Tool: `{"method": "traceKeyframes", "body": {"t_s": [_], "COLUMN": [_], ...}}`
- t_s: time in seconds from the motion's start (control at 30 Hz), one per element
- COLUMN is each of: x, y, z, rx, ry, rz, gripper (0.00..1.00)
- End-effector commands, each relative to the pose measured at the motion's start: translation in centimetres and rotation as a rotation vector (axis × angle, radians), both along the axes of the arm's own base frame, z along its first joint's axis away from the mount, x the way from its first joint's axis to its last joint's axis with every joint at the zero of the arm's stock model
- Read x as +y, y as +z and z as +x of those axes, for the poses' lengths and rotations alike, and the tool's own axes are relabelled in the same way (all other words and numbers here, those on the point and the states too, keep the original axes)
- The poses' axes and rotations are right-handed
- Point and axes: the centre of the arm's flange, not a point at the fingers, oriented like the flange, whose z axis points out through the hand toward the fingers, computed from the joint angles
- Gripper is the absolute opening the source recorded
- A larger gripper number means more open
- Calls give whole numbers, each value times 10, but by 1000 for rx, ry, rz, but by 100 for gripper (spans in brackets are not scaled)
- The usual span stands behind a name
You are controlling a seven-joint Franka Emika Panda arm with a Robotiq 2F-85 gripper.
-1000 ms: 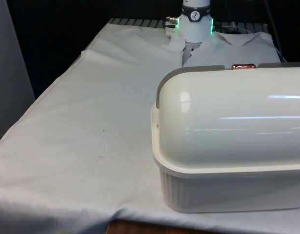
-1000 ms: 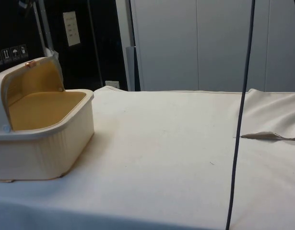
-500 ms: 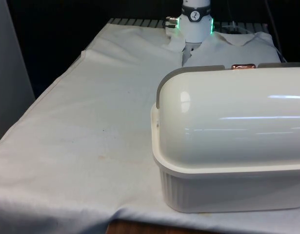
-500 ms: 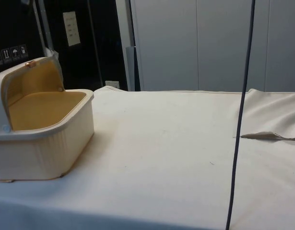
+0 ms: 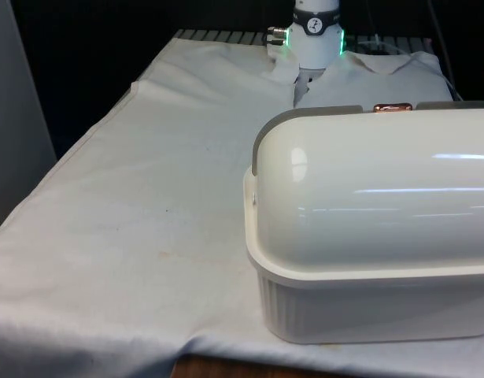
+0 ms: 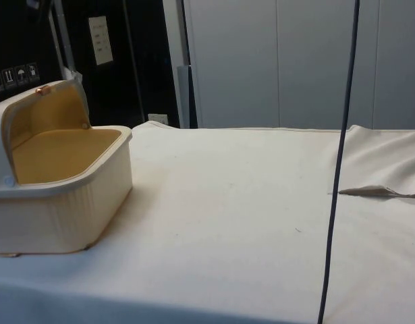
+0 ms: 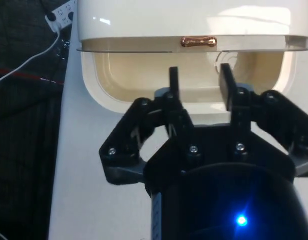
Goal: Open the lid, then close it.
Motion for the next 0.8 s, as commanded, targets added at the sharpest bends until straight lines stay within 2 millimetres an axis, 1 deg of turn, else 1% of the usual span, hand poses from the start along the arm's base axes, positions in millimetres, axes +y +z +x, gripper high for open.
{"method": "traceKeyframes", "body": {"t_s": [0.0,0.03,0.07,0.23,0.37,0.4,0.5,0.53,0.63,0.77], "x": [0,0,0,1,2,3,3,3,4,3], "y": [0,0,0,0,-5,-7,-10,-10,-14,-16], "z": [0,0,0,0,3,5,10,7,18,25], "rx": [6,5,5,0,3,2,-4,-3,-15,-25], "ry": [-5,-5,-5,1,-2,-2,-1,2,-2,-4], "rz": [-9,-9,-9,-1,-6,-6,-6,-4,-7,-10], "gripper": [43,48,55,78,96,99,100,100,100,100]}}
